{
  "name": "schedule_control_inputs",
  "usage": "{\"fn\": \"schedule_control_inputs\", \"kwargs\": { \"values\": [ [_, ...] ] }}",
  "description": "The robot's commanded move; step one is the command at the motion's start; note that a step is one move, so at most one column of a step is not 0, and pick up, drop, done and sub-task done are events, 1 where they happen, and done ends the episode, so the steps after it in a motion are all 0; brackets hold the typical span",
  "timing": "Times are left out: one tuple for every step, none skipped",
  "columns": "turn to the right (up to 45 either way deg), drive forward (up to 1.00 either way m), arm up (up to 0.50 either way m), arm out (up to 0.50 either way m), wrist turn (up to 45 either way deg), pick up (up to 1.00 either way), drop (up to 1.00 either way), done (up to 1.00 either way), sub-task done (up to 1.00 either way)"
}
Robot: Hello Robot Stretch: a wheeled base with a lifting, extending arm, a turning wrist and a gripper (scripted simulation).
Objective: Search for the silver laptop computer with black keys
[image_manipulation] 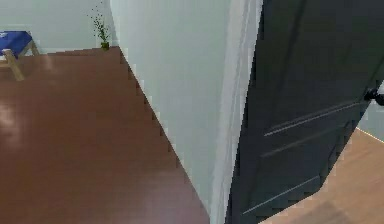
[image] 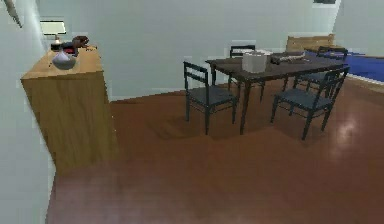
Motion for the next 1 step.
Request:
{"fn": "schedule_control_inputs", "kwargs": {
  "values": [
    [-12.0, 0.0, 0.0, 0.0, 0.0, 0.0, 0.0, 0.0, 0.0]
  ]
}}
